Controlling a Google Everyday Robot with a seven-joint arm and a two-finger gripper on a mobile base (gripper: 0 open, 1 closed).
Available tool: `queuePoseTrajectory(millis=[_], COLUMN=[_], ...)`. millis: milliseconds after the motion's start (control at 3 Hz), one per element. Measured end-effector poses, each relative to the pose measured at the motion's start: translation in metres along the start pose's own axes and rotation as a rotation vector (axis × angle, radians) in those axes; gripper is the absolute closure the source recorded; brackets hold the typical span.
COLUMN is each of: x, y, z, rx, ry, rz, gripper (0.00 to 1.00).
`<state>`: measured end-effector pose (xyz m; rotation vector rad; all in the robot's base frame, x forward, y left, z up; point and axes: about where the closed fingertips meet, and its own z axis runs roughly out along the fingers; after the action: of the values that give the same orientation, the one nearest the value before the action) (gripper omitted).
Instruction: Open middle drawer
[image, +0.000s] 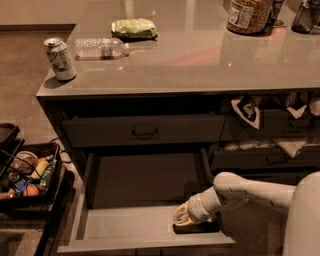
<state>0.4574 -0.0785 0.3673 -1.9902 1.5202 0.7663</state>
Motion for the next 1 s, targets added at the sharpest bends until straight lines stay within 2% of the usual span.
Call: queuePoseTrajectory(millis=[333,667,1000], x=[-0.001,-0.007,-0.016], y=[-0.009,-0.024,-0.027], z=[-0.001,-0.021,-0.059], rx=[0.0,0.011,0.019], ry=[-0.003,-0.004,0.001], rz=[-0.002,0.002,0.017], gripper=[1.0,1.0,1.0])
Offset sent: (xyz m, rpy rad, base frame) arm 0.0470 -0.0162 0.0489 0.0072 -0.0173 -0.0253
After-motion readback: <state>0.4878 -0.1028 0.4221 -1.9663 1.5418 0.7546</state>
